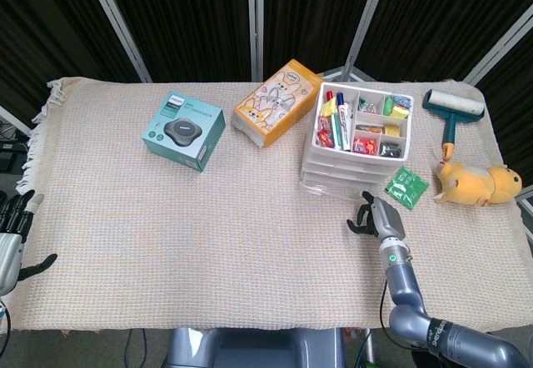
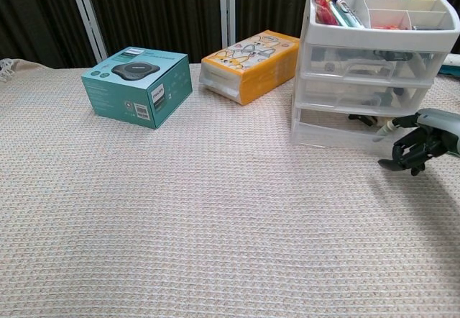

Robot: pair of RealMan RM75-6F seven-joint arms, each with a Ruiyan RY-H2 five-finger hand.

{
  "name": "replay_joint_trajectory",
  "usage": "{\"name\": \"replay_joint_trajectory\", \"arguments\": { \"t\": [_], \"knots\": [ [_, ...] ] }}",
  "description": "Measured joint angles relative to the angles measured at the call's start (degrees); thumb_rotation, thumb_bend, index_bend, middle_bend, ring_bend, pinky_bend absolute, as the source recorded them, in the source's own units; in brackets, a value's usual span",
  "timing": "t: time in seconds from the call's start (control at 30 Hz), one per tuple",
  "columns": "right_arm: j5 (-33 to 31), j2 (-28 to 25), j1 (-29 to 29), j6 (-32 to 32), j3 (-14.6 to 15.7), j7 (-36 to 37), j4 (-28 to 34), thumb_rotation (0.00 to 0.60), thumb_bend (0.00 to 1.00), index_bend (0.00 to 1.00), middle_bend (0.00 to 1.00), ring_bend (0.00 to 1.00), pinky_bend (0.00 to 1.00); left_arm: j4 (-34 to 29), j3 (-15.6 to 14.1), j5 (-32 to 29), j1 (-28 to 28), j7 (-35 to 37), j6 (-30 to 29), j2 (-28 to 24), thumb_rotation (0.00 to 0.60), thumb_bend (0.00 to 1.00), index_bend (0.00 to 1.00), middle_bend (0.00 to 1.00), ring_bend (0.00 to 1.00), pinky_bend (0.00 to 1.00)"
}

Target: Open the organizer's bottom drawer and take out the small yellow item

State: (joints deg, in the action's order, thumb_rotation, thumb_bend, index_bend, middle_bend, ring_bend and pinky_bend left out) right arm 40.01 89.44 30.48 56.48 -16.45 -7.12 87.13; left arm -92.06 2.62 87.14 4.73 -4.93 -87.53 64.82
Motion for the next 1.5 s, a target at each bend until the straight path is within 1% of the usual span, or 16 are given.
{"name": "replay_joint_trajectory", "arguments": {
  "t": [0.43, 0.8, 1.03, 1.17, 1.37, 1.5],
  "knots": [
    [3.7, -2.4, -2.6, 1.5, 2.5, 1.2, 5.0, 0.6, 0.25, 0.4, 0.69, 0.75, 0.53, -0.2, -0.1, 0.3, 0.0, -0.5, -0.1, 0.1, 0.6, 0.15, 0.0, 0.0, 0.0, 0.0],
    [7.1, -4.6, -4.9, 2.6, 6.2, 0.9, 9.6, 0.6, 0.25, 0.4, 0.68, 0.75, 0.53, -0.3, -0.2, 0.5, 0.0, -0.6, -0.1, 0.2, 0.6, 0.15, 0.0, 0.0, 0.0, 0.0],
    [8.8, -5.3, -5.9, 3.2, 7.3, 1.2, 11.2, 0.6, 0.25, 0.4, 0.68, 0.75, 0.53, -0.3, -0.2, 0.5, -0.1, -0.7, -0.2, 0.2, 0.6, 0.15, 0.0, 0.0, 0.0, 0.0],
    [10.1, -5.4, -6.4, 3.6, 7.6, 1.8, 11.7, 0.6, 0.24, 0.36, 0.68, 0.75, 0.52, -0.3, -0.2, 0.5, -0.1, -0.7, -0.2, 0.1, 0.6, 0.15, 0.0, 0.0, 0.0, 0.0],
    [11.5, -5.7, -7.0, 3.9, 8.2, 2.4, 12.4, 0.6, 0.19, 0.2, 0.68, 0.74, 0.52, -0.3, -0.2, 0.4, -0.2, -0.6, -0.4, 0.1, 0.6, 0.15, 0.0, 0.0, 0.0, 0.0],
    [12.3, -6.3, -7.5, 4.0, 8.7, 2.6, 13.5, 0.6, 0.17, 0.15, 0.68, 0.74, 0.52, -0.3, -0.1, 0.4, -0.2, -0.8, -0.4, 0.1, 0.6, 0.15, 0.0, 0.0, 0.0, 0.0]
  ]
}}
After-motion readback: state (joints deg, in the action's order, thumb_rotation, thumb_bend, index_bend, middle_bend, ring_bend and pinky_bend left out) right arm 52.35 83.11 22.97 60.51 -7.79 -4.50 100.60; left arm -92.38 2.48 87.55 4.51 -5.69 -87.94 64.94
